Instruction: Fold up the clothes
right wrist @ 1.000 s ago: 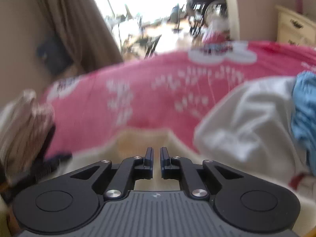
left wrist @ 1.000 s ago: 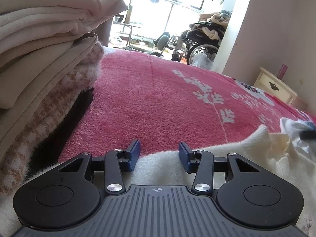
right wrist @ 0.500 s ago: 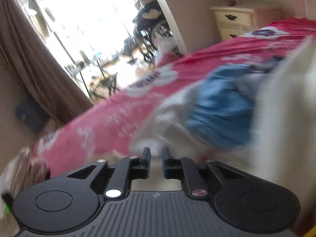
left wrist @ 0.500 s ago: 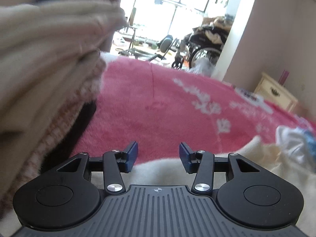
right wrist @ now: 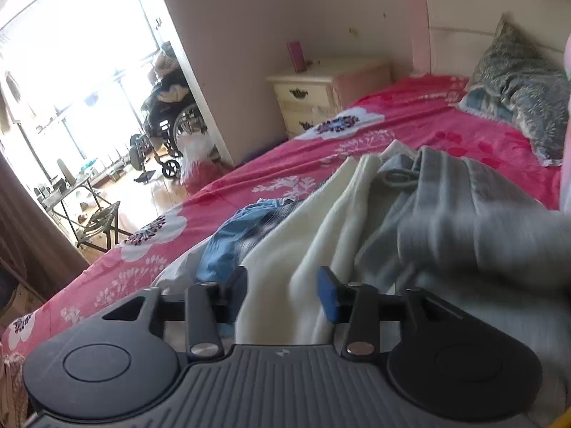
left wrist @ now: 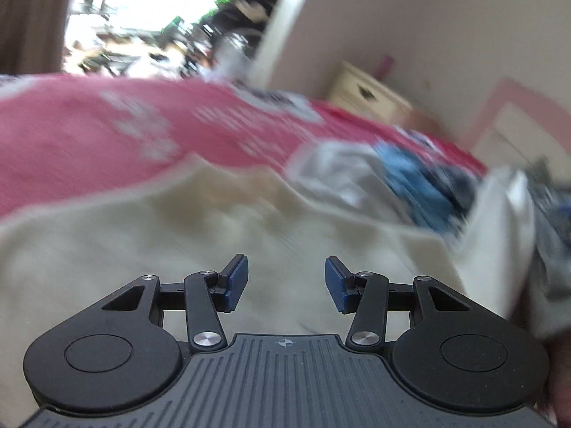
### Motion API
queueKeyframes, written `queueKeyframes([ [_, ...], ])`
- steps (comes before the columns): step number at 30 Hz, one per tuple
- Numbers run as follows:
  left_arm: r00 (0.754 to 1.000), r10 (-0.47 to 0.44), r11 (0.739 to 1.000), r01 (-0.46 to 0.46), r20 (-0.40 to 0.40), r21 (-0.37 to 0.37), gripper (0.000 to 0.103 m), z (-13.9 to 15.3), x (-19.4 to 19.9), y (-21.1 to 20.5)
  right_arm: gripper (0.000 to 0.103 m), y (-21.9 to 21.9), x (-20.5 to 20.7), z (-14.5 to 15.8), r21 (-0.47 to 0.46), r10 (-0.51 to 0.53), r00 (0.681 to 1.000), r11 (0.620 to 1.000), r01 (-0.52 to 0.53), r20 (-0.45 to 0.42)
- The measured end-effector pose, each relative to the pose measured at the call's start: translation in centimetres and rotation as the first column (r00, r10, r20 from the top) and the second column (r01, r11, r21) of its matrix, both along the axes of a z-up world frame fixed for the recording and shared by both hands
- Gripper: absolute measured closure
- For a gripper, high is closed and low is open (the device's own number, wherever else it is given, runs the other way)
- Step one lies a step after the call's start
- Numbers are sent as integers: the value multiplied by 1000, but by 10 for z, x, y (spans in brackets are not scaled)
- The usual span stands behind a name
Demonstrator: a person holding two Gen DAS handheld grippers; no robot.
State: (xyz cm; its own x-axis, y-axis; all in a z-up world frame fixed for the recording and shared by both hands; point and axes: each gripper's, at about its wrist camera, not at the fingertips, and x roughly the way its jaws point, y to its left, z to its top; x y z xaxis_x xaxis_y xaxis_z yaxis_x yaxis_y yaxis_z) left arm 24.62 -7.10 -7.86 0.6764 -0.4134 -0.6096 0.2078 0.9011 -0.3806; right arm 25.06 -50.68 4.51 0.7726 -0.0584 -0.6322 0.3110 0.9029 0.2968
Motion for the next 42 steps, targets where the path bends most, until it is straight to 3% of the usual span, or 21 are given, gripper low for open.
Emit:
queueKeyframes([
  [5, 998, -37, 999, 38, -60, 22, 56, -21, -9, -31, 53, -22, 44, -5, -78, -59, 998, 995, 57, -26],
  [9, 998, -52, 993, 55, -28, 103, 56, -28, -19, -43, 56, -27, 70, -15, -125, -97, 993, 988, 87, -73],
  [15, 998, -55, 985, 53, 6, 167, 56, -31, -26, -52, 57, -13, 96, -28, -273, -183, 964, 954, 126, -195],
  [20, 998, -53, 981, 46, 35, 189, 55, -29, -28, -56, 57, 7, 80, -20, -363, -203, 973, 920, 151, -110],
  [23, 998, -33, 988, 24, 55, 155, 56, -17, -36, -45, 55, 37, 50, -3, -398, -128, 992, 910, 113, -12],
  [25, 998, -19, 995, 13, 61, 99, 55, -3, -50, -29, 54, 68, 24, 9, -374, 5, 999, 927, 11, 42],
  [27, 997, -22, 999, 19, 68, 46, 54, 11, -72, -6, 53, 105, -2, 15, -338, 160, 984, 932, -126, 73],
  [29, 997, -25, 999, 24, 69, 25, 53, 20, -102, 21, 52, 147, -27, 13, -284, 335, 939, 910, -301, 77],
  [32, 1000, -18, 999, 17, 19, 48, 53, 21, -156, 66, 52, 210, -55, 0, -125, 568, 820, 820, -558, 71],
  [35, 998, 45, 997, -42, -41, 71, 53, 22, -211, 118, 52, 276, -70, -28, 173, 722, 686, 668, -724, 86],
  [36, 995, 88, 993, -83, -56, 86, 53, 24, -230, 137, 52, 295, -72, -39, 268, 750, 656, 616, -740, 87],
  [38, 982, 178, 978, -170, -57, 118, 53, 31, -263, 171, 52, 334, -76, -64, 450, 768, 632, 530, -718, 103],
  [42, 952, 305, 916, -303, 36, 261, 53, 50, -301, 216, 47, 423, -79, -118, 743, 823, 567, 355, -567, 40],
])
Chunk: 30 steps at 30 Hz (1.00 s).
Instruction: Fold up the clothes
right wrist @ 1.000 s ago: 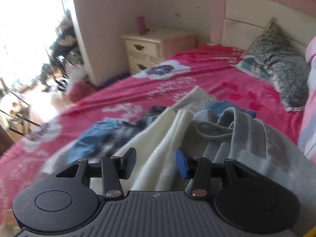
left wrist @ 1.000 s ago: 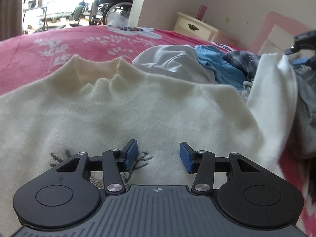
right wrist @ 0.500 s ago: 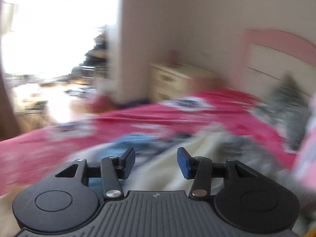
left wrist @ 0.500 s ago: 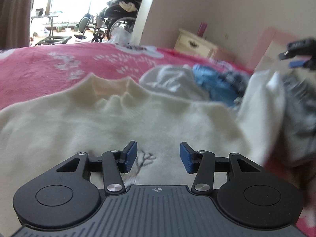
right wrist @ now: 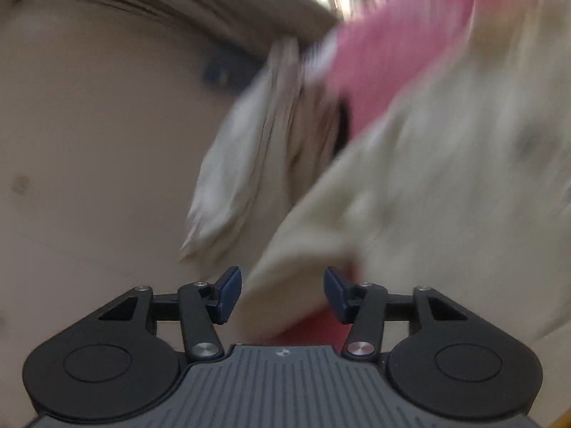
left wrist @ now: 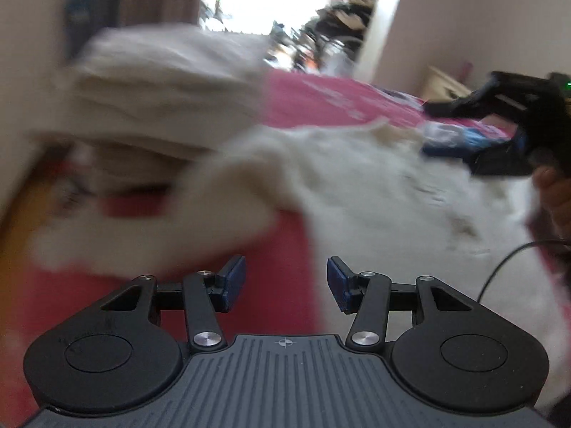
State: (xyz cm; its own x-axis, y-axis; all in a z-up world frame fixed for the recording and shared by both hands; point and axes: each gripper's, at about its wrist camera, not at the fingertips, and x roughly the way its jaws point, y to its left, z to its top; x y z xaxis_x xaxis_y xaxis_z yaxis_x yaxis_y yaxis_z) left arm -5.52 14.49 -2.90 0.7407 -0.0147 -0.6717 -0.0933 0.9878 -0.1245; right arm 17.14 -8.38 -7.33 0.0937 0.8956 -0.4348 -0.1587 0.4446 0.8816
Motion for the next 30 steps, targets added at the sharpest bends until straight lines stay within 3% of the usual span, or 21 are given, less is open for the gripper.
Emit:
queueKeyframes([
  [4, 998, -11, 973, -4, 64, 231, 52, -2, 2, 10, 47, 71, -8, -28, -2, 37, 989, 999, -38, -142],
  [6, 995, -64, 947, 35, 80, 319, 51, -11, 9, 8, 47, 91, -11, -32, -9, 41, 988, 999, -43, -147],
  [10, 984, -172, 897, 134, 55, 421, 57, -36, 20, -10, 50, 116, -14, -37, -56, 23, 992, 998, -30, -122],
  [13, 962, -266, 858, 205, 66, 472, 62, -40, 13, -33, 73, 119, -19, -46, -76, 18, 993, 997, -27, -117],
  [14, 952, -298, 847, 231, 67, 480, 63, -41, 10, -40, 86, 113, -22, -47, -74, 15, 994, 997, -23, -106],
  [16, 932, -358, 831, 289, 58, 476, 63, -42, 5, -53, 92, 98, -29, -47, -71, 2, 998, 997, -7, -68],
  [17, 926, -373, 832, 310, 51, 459, 63, -41, 3, -55, 92, 86, -34, -48, -61, -11, 999, 998, 7, -52],
  [20, 933, -360, 879, 333, 19, 341, 62, -33, 1, -47, 92, 52, -46, -64, -94, -73, 996, 993, 69, -42],
  [23, 941, -339, 920, 335, -15, 201, 59, -25, 0, -34, 92, 17, -49, -100, -86, -180, 971, 982, 168, -156],
  [26, 979, -199, 980, 199, -42, 11, 53, -22, -8, 6, 92, 1, -54, -117, -1, -225, 946, 973, 231, -235],
  [28, 990, -114, 990, 107, -78, -88, 51, -25, -13, 27, 88, 2, -56, -116, 9, -223, 947, 973, 231, -231],
  [30, 990, -63, 983, 40, -127, -179, 49, -35, -20, 44, 82, 5, -58, -113, 14, -212, 951, 975, 221, -227],
])
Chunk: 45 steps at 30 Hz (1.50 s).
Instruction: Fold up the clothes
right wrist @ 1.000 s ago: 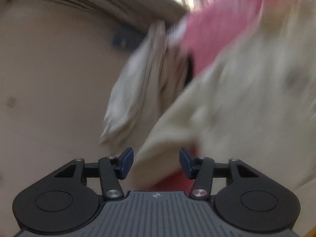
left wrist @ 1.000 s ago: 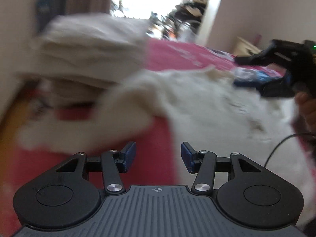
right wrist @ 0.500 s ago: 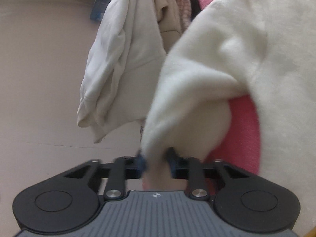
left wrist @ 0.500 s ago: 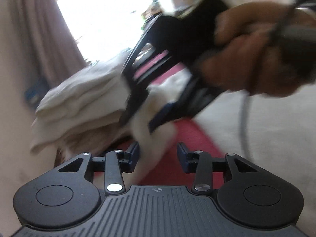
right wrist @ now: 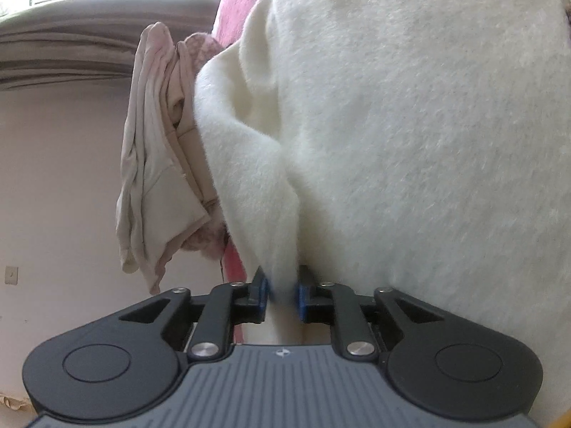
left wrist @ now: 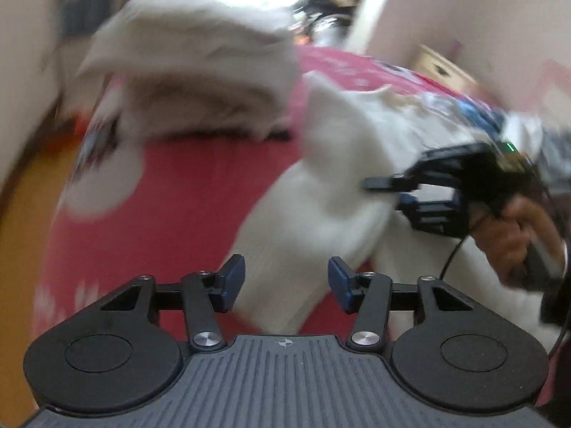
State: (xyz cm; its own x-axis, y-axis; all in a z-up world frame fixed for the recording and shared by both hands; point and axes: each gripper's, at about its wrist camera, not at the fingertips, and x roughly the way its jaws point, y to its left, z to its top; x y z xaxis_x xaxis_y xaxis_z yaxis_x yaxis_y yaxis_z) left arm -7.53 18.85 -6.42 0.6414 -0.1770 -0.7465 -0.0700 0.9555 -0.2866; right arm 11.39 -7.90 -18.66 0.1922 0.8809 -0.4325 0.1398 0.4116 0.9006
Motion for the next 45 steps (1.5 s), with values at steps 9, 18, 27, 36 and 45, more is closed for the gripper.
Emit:
queueKeyframes([
  [9, 984, 170, 972, -176, -51, -156, 48, -47, 4, 25, 76, 0, 0, 11, -28, 30, 999, 999, -29, 26],
  [18, 955, 295, 932, -285, 10, -222, 53, -57, 4, 24, 76, -1, -11, 14, -58, 9, 999, 998, -6, 49],
  [27, 922, 387, 893, -376, -4, -248, 87, -58, 6, 26, 76, 13, -15, 18, -75, -33, 996, 996, 39, 80],
  [36, 925, 373, 919, -359, 67, -163, 96, -24, 8, 11, 76, 9, -16, 26, -99, -11, 995, 995, 21, 102],
  [45, 915, 256, 967, -243, 311, -82, 96, 67, 17, 1, 56, 3, -31, 47, -125, 5, 978, 992, 21, 209],
])
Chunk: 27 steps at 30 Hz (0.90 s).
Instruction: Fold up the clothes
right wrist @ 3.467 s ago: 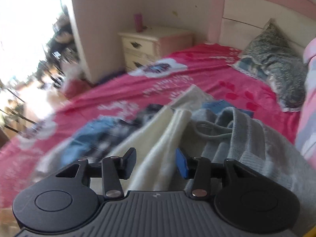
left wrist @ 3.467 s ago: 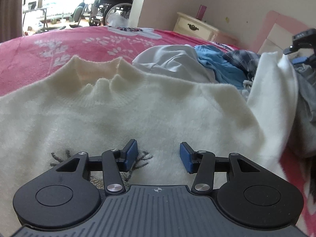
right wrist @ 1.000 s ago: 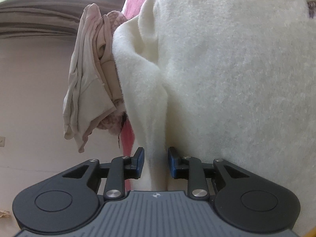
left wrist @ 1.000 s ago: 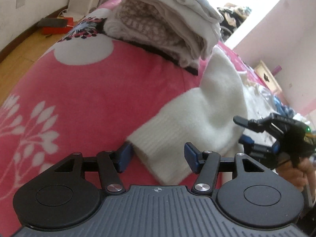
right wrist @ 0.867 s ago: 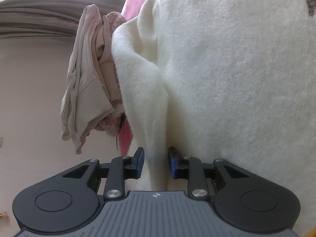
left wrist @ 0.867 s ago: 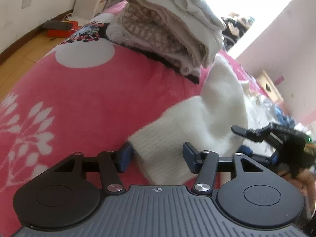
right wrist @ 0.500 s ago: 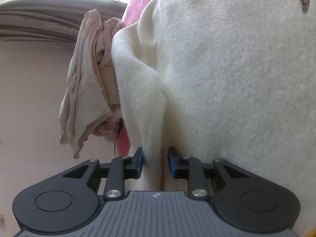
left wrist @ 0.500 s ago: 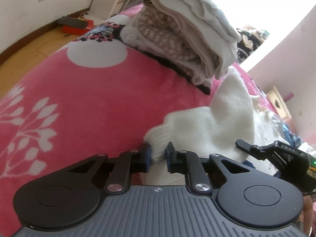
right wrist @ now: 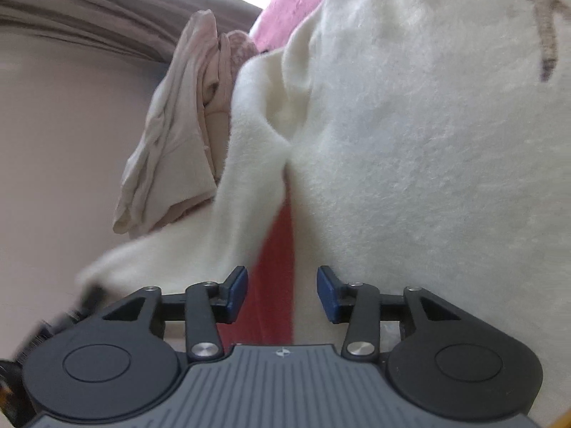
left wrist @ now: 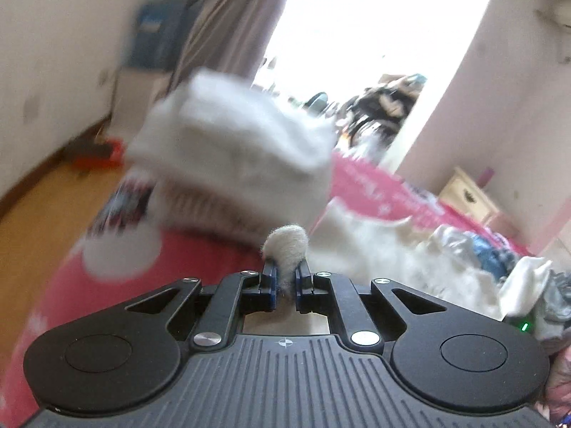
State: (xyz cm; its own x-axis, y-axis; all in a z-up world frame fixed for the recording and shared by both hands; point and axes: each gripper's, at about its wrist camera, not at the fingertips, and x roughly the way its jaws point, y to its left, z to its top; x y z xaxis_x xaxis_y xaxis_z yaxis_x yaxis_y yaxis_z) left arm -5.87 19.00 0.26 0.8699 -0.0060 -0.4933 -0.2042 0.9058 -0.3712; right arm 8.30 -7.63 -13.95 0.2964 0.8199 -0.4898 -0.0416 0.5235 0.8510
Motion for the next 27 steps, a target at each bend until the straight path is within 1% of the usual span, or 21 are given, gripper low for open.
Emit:
queueKeyframes([
  [4, 993, -83, 995, 78, 90, 58, 96, 34, 15, -16, 56, -14, -7, -12, 52, -55, 998, 997, 56, -25],
  [5, 988, -108, 993, 102, 107, 67, 96, 40, 21, -21, 56, -10, -12, -19, 64, -64, 997, 996, 67, -36],
  [8, 970, -193, 979, 182, 144, 92, 96, 56, 43, -40, 56, -13, -19, -24, 82, -78, 996, 993, 82, -49],
  [11, 944, -283, 957, 266, 168, 115, 97, 70, 72, -59, 56, -22, -25, -29, 81, -79, 995, 993, 83, -52],
  [13, 926, -329, 938, 299, 184, 173, 97, 81, 92, -73, 56, -36, -22, -30, 80, -82, 995, 993, 87, -56],
  [15, 909, -368, 921, 328, 195, 212, 97, 97, 112, -80, 56, -39, -24, -27, 79, -85, 994, 993, 90, -64],
  [17, 903, -386, 907, 334, 189, 258, 97, 115, 129, -81, 55, -37, -21, -21, 67, -85, 994, 994, 89, -64],
  [19, 906, -379, 898, 312, 186, 310, 97, 137, 140, -72, 54, -41, -22, -20, 59, -82, 995, 995, 85, -56],
  [20, 913, -364, 899, 293, 184, 326, 97, 147, 143, -64, 54, -40, -22, -21, 52, -77, 996, 995, 80, -54],
  [23, 943, -293, 909, 223, 159, 352, 97, 173, 153, -27, 54, -39, -19, -22, 47, -67, 996, 996, 70, -57],
  [25, 966, -225, 924, 169, 128, 344, 97, 183, 155, 6, 54, -37, -16, -22, 43, -59, 997, 997, 61, -55],
  [27, 985, -144, 947, 108, 96, 304, 98, 184, 151, 41, 54, -36, -14, -22, 34, -49, 998, 998, 51, -50],
])
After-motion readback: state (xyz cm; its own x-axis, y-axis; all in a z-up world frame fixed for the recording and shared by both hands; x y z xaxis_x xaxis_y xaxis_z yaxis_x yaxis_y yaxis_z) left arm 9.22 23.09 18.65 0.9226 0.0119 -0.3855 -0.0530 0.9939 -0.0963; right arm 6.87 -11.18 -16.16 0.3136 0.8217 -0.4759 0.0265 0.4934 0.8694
